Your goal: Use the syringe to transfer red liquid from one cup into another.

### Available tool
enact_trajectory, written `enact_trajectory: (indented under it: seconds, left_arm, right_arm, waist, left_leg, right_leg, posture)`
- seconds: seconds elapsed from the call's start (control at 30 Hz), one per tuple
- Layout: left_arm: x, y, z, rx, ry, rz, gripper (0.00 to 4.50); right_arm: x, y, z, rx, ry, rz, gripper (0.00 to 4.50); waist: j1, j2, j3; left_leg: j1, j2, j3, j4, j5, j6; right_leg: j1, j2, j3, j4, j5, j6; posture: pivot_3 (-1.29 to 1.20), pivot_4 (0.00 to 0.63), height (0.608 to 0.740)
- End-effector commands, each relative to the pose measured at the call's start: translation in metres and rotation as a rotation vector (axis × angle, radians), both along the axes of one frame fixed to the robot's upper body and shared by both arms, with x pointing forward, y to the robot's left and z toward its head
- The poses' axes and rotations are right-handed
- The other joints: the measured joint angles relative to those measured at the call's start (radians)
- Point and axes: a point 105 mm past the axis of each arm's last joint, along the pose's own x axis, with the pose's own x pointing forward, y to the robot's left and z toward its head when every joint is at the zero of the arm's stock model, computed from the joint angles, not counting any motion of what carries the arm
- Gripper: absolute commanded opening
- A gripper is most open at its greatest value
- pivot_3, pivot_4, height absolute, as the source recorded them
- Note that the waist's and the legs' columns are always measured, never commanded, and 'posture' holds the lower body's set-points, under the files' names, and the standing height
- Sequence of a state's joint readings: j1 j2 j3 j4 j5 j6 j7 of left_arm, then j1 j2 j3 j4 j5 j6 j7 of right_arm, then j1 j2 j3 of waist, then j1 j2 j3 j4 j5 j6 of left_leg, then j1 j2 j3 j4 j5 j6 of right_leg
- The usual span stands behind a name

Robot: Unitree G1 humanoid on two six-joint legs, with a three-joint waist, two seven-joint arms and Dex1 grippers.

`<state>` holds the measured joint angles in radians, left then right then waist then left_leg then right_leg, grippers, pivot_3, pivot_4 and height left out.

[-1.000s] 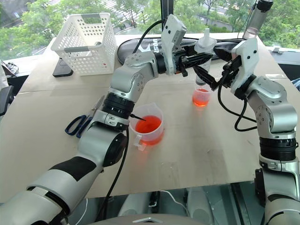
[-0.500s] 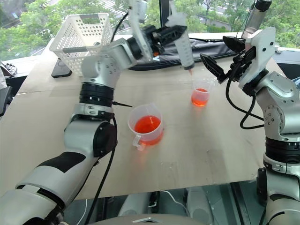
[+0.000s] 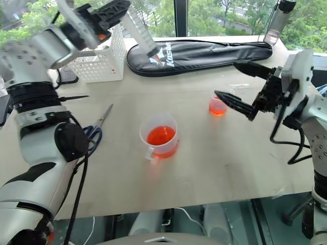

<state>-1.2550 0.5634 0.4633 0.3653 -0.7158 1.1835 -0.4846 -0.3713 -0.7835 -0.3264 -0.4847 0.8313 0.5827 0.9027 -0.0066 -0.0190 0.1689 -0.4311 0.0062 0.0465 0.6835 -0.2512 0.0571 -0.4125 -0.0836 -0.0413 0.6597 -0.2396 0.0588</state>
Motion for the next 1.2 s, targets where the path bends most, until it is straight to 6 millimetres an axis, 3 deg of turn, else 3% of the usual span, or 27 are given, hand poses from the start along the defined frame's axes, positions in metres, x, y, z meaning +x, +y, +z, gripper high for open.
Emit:
enact_trajectory:
  seconds: [0.03,0.13,0.27,0.37,0.47,0.67,0.97,1.2]
  left_arm:
    - [-0.030,0.015,0.008,0.059,0.041,-0.039,1.53]
    - [-0.045,0.032,-0.005,0.148,0.170,-0.049,1.53]
    - [-0.055,0.050,-0.037,0.251,0.397,-0.068,1.53]
    - [-0.065,0.056,-0.079,0.377,0.562,-0.094,1.53]
    - [-0.065,0.058,-0.109,0.409,0.692,-0.114,1.53]
    - [-0.054,0.040,-0.165,0.484,0.841,-0.180,1.53]
    - [-0.040,0.024,-0.201,0.558,0.872,-0.203,1.53]
    - [-0.036,0.029,-0.209,0.572,0.871,-0.133,1.53]
  right_arm:
    - [-0.029,0.003,0.004,-0.035,-0.006,0.111,4.50]
    - [-0.040,0.002,-0.002,-0.067,0.034,0.140,4.50]
    - [-0.047,-0.004,-0.009,-0.114,0.072,0.122,4.50]
    - [-0.054,-0.004,-0.013,-0.127,0.098,0.129,4.50]
    - [-0.060,-0.002,-0.016,-0.151,0.103,0.144,4.50]
    - [-0.069,0.003,-0.020,-0.159,0.083,0.148,4.50]
    - [-0.085,0.018,-0.009,-0.130,0.065,0.179,4.50]
    - [-0.092,0.027,-0.002,-0.087,0.062,0.170,4.50]
  waist:
    - [-0.001,0.000,0.000]
    - [-0.002,0.000,0.000]
    - [-0.002,-0.001,0.000]
    - [0.001,0.000,0.000]
    - [0.008,-0.002,0.000]
    - [0.024,-0.007,0.001]
    - [0.021,-0.008,0.001]
    - [0.019,-0.008,0.001]
  left_leg:
    - [0.000,0.000,0.000,0.000,0.000,0.000]
    - [0.001,0.000,0.000,0.000,0.000,0.000]
    - [0.003,0.000,0.000,0.000,0.000,0.000]
    - [0.005,0.000,0.000,0.000,0.000,0.000]
    - [0.006,0.000,0.000,0.000,0.000,0.000]
    - [0.004,0.000,0.000,0.001,0.000,0.000]
    - [0.002,0.000,0.000,0.001,0.000,0.000]
    - [0.002,0.000,0.000,0.001,0.000,0.001]
  right_leg:
    - [0.000,0.000,0.000,0.000,0.000,0.000]
    - [0.000,0.000,0.000,0.001,0.000,0.000]
    - [0.001,0.001,0.000,0.002,0.000,0.000]
    - [0.003,0.000,0.001,0.002,0.000,0.000]
    - [0.004,0.000,0.001,0.002,0.000,0.000]
    - [0.003,0.000,0.002,0.001,0.000,0.000]
    - [0.001,0.000,0.002,0.001,0.000,0.000]
    - [0.001,-0.001,0.004,0.001,0.000,0.000]
  posture:
    - [0.00,0.150,0.724]
    - [0.00,0.150,0.724]
    - [0.00,0.150,0.724]
    - [0.00,0.150,0.724]
    - [0.00,0.150,0.724]
    - [0.00,0.150,0.724]
    - [0.00,0.150,0.724]
    - [0.00,0.150,0.724]
